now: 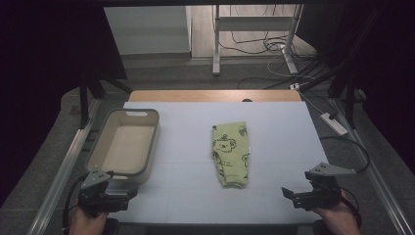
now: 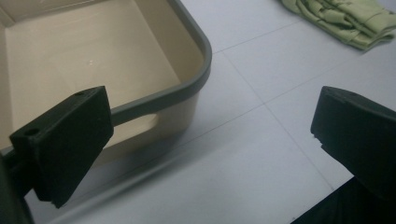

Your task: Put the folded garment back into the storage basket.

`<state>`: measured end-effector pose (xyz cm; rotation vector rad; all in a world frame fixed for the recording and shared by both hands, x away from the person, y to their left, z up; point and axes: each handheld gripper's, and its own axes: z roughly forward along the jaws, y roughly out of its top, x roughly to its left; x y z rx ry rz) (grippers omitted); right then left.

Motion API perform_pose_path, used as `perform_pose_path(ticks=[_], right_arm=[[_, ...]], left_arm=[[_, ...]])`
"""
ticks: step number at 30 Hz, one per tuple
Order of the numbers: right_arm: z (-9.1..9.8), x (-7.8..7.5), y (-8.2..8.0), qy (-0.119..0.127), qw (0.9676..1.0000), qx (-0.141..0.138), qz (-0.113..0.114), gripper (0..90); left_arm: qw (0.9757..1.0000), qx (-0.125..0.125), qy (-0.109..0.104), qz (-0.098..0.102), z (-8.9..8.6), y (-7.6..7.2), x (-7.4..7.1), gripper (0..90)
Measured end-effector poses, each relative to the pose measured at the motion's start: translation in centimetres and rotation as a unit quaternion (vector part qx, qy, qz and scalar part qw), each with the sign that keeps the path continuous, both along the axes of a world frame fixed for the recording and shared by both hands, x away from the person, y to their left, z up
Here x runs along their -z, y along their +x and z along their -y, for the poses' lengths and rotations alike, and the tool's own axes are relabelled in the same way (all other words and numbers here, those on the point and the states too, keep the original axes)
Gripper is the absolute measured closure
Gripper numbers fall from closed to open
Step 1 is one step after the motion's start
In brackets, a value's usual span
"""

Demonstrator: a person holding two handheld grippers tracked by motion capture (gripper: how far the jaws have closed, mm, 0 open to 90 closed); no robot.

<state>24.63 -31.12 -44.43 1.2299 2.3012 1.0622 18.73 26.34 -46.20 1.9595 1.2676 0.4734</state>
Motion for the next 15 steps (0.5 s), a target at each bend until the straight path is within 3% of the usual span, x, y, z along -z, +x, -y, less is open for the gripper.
perform_pose_path(ticks=[5, 15], right_arm=[[-0.04, -0.35, 0.21, 0.017, 0.9998, -0.004, 0.009, 0.0], [-0.24, -0.35, 0.22, 0.018, 0.9997, -0.011, 0.012, 0.0]], left_arm=[[1.0, 0.005, 0.001, 0.003, 0.26, 0.23, -0.24, 0.0], [0.9999, 0.015, 0.005, 0.0, 0.56, 0.84, -0.21, 0.0]])
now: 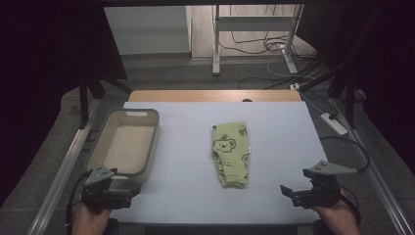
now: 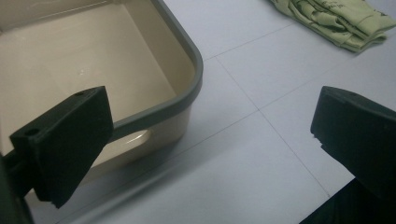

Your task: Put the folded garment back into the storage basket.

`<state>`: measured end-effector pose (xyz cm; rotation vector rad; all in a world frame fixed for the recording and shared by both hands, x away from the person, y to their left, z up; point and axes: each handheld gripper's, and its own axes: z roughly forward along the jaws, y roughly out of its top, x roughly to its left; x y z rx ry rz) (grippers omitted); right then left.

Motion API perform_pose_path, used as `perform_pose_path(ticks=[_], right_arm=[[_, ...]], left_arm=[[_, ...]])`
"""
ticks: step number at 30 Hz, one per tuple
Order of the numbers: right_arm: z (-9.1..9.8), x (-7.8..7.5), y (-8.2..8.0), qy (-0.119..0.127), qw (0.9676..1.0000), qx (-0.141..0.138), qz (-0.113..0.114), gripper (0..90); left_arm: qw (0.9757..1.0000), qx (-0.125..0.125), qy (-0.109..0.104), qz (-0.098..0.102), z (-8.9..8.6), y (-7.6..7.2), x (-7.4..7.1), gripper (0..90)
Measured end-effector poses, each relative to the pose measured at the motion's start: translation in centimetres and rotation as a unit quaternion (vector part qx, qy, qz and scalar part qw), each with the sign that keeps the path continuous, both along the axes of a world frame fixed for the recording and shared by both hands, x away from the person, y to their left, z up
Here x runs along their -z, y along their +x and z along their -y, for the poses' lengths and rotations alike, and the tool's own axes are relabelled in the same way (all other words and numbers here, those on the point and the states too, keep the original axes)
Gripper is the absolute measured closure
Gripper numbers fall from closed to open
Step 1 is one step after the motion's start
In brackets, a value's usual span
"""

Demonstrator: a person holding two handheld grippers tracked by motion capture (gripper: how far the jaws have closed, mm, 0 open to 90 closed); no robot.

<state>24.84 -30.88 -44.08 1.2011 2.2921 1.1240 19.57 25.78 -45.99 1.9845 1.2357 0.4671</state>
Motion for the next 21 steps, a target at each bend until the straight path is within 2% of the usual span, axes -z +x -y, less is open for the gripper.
perform_pose_path(ticks=[10, 21], right_arm=[[-0.4, -0.4, 0.2, 0.008, 0.9998, -0.015, 0.009, 0.0], [-0.9, -0.6, 0.9, 0.022, 0.9992, -0.033, 0.006, 0.0]], left_arm=[[0.9999, 0.014, -0.003, 0.008, 0.3, 0.7, -0.4, 0.0], [0.9995, 0.028, 0.002, 0.014, 1.2, 1.9, -0.6, 0.0]])
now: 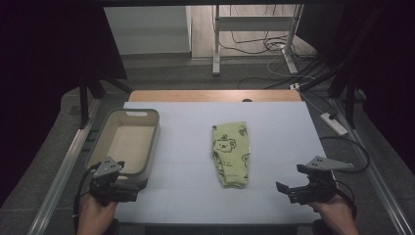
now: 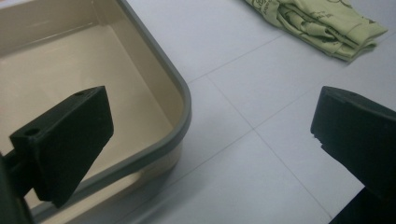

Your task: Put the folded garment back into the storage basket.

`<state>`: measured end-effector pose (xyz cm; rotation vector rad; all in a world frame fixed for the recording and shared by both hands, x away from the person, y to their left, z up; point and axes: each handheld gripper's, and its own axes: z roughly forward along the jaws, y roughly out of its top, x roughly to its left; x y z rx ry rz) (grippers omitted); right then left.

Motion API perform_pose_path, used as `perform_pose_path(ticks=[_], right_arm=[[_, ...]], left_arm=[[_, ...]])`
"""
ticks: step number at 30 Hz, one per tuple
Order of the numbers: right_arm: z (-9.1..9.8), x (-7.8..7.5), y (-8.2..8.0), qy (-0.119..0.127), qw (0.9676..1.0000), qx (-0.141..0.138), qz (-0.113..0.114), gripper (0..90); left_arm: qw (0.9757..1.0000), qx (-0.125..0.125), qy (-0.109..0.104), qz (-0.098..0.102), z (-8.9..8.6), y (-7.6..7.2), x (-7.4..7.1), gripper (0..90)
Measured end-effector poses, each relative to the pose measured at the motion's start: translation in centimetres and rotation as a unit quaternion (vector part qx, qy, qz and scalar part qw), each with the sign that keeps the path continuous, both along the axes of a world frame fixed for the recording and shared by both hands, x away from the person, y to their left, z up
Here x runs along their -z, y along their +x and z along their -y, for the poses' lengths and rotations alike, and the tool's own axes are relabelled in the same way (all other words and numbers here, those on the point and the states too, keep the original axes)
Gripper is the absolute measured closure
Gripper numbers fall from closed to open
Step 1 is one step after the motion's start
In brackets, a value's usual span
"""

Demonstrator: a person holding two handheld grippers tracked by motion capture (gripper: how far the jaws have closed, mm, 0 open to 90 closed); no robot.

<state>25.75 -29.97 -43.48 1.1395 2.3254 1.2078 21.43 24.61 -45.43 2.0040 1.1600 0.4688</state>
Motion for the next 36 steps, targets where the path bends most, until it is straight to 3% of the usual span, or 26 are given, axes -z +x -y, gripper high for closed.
perform_pose_path(ticks=[12, 25, 36], right_arm=[[-0.7, -0.3, 0.4, 0.013, 0.9997, -0.017, 0.013, 0.0], [-1.7, -0.4, 1.1, 0.022, 0.999, -0.038, 0.005, 0.0], [-2.6, -0.2, 1.5, 0.02, 0.9984, -0.053, 0.001, 0.0]], left_arm=[[0.9999, 0.011, 0.001, -0.008, 0.7, 1.2, -0.3, 0.0], [0.9994, 0.031, 0.01, -0.007, 2.1, 3.3, -0.6, 0.0], [0.9986, 0.052, 0.005, -0.007, 3.0, 5.1, -1.0, 0.0]])
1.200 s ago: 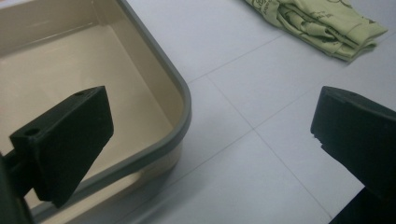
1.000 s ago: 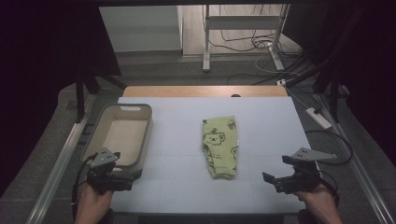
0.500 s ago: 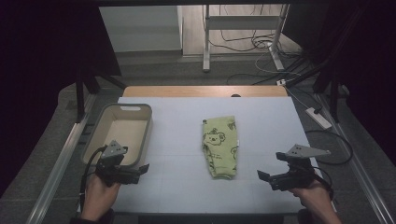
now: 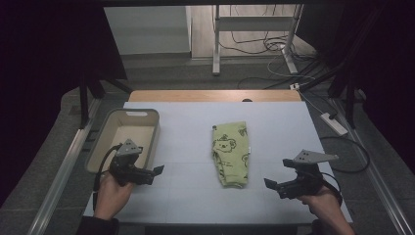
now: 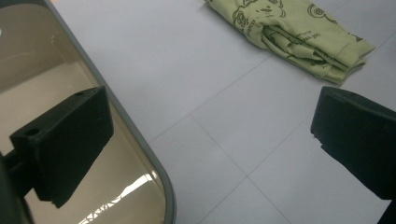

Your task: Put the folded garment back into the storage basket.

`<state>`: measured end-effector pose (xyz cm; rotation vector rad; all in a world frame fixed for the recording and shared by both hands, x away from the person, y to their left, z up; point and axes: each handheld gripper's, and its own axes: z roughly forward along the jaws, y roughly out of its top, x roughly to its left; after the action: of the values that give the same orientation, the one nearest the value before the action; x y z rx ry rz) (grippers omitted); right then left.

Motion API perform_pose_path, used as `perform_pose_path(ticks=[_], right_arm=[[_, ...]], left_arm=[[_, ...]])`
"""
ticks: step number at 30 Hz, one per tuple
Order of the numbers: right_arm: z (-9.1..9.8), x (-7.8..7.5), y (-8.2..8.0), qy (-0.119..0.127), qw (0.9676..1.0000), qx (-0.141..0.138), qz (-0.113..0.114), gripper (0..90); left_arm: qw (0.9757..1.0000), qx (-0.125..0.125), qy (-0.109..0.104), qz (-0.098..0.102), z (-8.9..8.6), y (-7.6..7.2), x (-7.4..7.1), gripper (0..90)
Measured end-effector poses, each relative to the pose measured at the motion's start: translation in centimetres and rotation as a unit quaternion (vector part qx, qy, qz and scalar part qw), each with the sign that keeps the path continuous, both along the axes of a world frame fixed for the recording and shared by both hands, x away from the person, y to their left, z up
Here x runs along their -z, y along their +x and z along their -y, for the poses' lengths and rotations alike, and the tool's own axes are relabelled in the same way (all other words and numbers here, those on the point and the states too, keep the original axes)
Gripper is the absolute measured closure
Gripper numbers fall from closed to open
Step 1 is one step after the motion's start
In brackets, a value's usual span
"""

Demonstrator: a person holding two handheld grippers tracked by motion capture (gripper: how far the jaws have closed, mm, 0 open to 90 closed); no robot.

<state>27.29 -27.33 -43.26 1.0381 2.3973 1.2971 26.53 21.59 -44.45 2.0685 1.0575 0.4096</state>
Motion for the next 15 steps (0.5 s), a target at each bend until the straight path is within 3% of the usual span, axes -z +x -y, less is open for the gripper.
perform_pose_path(ticks=[15], right_arm=[[-1.2, 0.2, 0.5, -0.001, 0.9998, -0.02, -0.002, 0.0]], left_arm=[[0.9999, 0.012, 0.001, -0.008, 2.0, 2.5, -0.4, 0.0]])
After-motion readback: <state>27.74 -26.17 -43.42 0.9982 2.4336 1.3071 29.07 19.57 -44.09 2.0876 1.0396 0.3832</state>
